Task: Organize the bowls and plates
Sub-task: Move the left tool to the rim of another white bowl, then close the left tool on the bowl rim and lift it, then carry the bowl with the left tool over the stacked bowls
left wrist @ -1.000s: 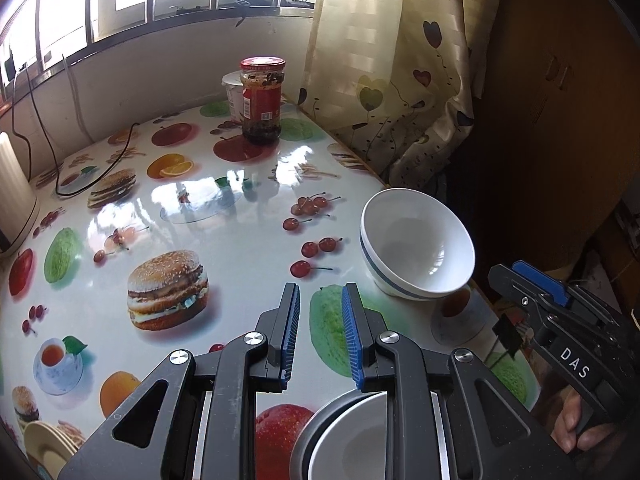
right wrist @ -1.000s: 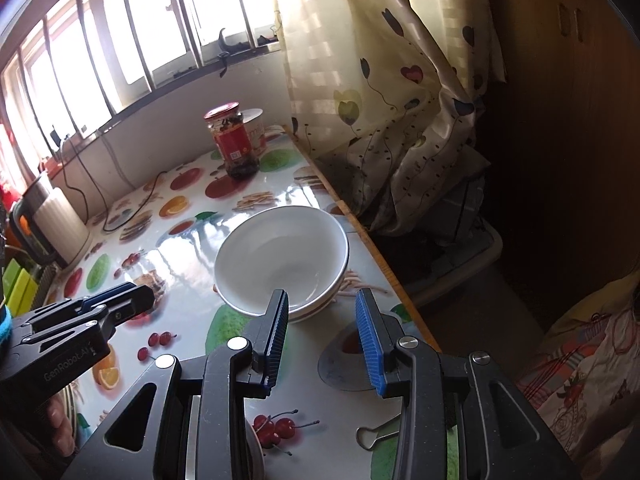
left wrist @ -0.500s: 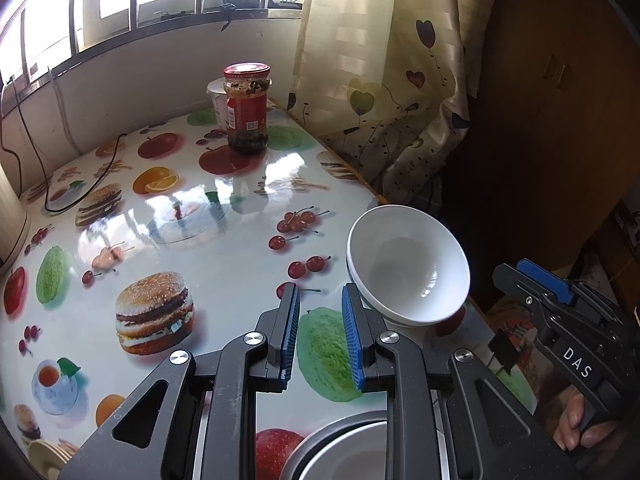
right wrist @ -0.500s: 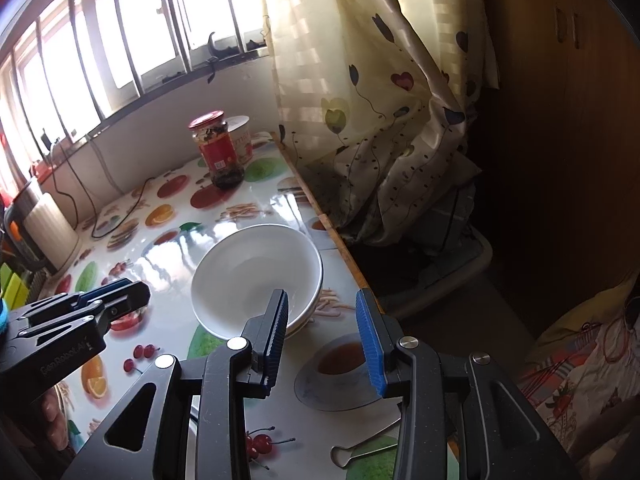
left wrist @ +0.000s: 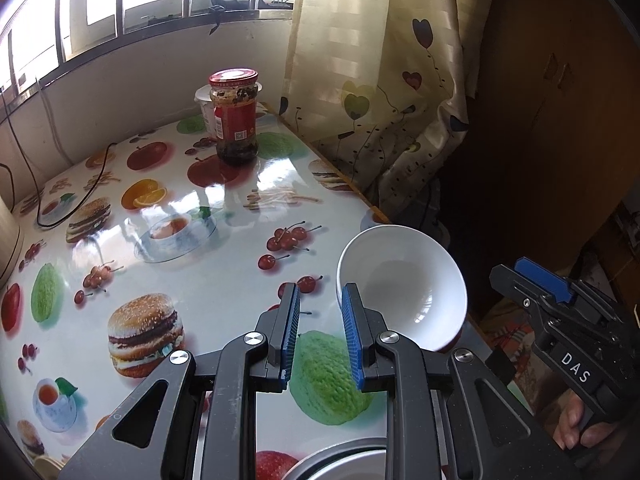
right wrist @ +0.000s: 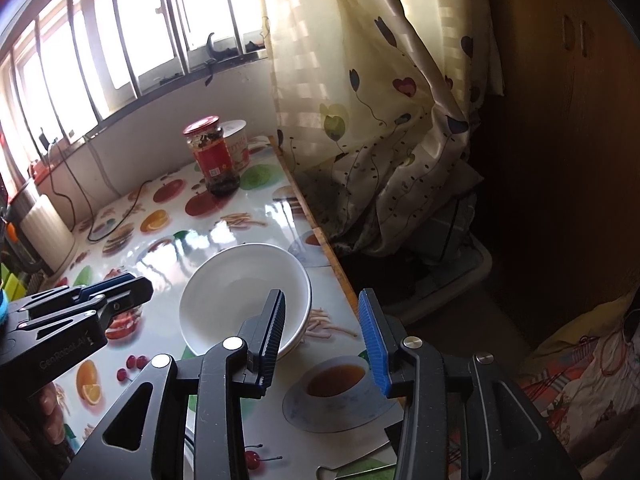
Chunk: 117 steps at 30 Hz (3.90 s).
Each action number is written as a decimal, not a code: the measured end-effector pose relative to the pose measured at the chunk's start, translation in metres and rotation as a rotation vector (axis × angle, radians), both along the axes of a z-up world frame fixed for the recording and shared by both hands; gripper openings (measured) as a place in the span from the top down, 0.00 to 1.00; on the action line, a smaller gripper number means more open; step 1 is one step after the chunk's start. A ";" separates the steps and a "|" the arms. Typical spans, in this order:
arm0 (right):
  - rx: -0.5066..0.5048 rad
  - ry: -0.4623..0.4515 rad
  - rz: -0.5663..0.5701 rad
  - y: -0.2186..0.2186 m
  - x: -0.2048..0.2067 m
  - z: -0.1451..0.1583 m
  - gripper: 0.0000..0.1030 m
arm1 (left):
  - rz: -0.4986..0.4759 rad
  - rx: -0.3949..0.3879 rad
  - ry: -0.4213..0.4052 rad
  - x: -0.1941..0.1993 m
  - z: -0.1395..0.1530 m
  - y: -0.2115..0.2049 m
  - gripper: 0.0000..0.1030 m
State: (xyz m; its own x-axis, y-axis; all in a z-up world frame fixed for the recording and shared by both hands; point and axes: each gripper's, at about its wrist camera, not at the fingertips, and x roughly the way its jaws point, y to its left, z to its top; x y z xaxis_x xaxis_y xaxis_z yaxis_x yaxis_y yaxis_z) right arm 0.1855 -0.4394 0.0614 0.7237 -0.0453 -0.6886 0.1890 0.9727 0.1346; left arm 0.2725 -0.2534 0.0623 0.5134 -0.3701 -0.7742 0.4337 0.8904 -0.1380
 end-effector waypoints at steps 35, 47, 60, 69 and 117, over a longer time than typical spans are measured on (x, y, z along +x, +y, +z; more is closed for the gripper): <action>0.078 0.083 0.017 -0.007 0.042 -0.040 0.63 | -0.008 0.013 0.104 0.027 -0.038 -0.021 0.77; 0.075 0.082 0.026 -0.005 0.045 -0.041 0.70 | -0.003 0.028 0.097 0.028 -0.041 -0.024 0.77; 0.078 0.080 0.038 -0.002 0.047 -0.045 0.85 | -0.009 0.026 0.099 0.028 -0.042 -0.025 0.81; 0.075 0.079 0.041 0.000 0.047 -0.045 0.87 | -0.020 0.031 0.092 0.027 -0.041 -0.029 0.87; 0.044 0.071 0.047 0.006 0.048 -0.042 0.90 | -0.017 0.039 0.073 0.027 -0.039 -0.029 0.92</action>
State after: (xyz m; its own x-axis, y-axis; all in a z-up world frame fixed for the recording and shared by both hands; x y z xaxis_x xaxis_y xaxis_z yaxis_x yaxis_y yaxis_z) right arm 0.2332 -0.4334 0.0190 0.6734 0.0189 -0.7390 0.1539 0.9742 0.1651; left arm 0.2994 -0.2823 0.0231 0.4491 -0.3474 -0.8232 0.4391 0.8882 -0.1352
